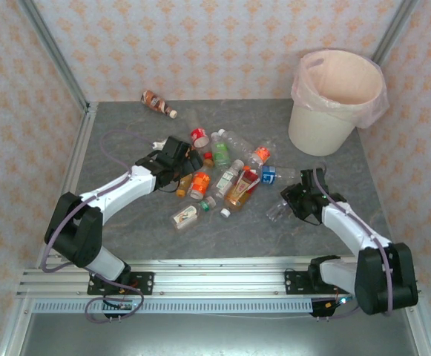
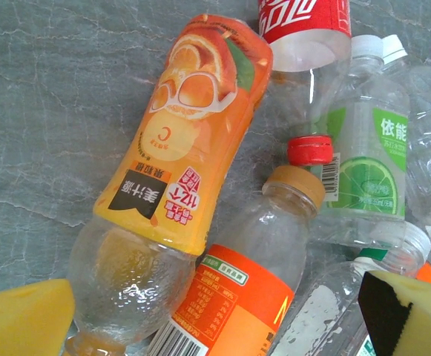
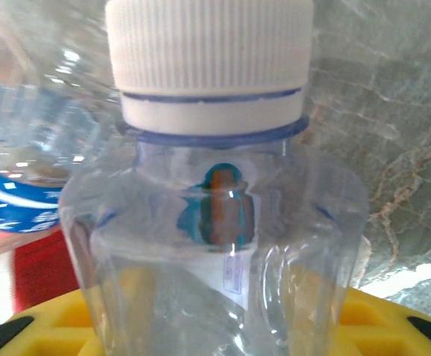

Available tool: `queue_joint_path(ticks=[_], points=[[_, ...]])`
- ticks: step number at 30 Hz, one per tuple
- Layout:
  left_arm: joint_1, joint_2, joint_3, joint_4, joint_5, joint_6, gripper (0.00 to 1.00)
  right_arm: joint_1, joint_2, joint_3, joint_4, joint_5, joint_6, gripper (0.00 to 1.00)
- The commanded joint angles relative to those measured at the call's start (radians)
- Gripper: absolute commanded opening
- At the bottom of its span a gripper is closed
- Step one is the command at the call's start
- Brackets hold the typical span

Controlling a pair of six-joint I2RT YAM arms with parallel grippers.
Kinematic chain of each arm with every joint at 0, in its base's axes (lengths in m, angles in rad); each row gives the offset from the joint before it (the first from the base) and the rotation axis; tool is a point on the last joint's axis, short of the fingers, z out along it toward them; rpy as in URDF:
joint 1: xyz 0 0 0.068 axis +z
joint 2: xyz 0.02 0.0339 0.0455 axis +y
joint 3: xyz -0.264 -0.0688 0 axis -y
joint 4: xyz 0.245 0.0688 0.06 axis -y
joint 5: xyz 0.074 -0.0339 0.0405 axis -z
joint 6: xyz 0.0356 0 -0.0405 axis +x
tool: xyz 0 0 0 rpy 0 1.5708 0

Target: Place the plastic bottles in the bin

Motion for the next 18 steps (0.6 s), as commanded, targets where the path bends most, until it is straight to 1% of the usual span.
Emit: queue_joint_path(ticks=[1,6,10,14,18], points=[[0.001,0.008,0.034,0.001,-0.001,-0.006,1.00,0.004,-0.069,0.034,0.006,0.034,-0.039,0.40],[0.001,0.005,0.028,0.007,-0.008,-0.024,1.00,0.005,-0.123,0.086,0.045,-0.014,-0.064,0.38],[0.000,0.002,0.022,0.013,0.000,-0.043,1.00,0.005,-0.139,0.139,0.092,-0.024,-0.081,0.38],[-0.001,-0.006,0.008,0.040,0.000,-0.075,1.00,0.006,-0.149,0.180,0.196,-0.015,-0.059,0.38],[0.000,-0.015,-0.008,0.071,0.002,-0.108,1.00,0.006,-0.125,0.235,0.301,-0.006,-0.056,0.36]])
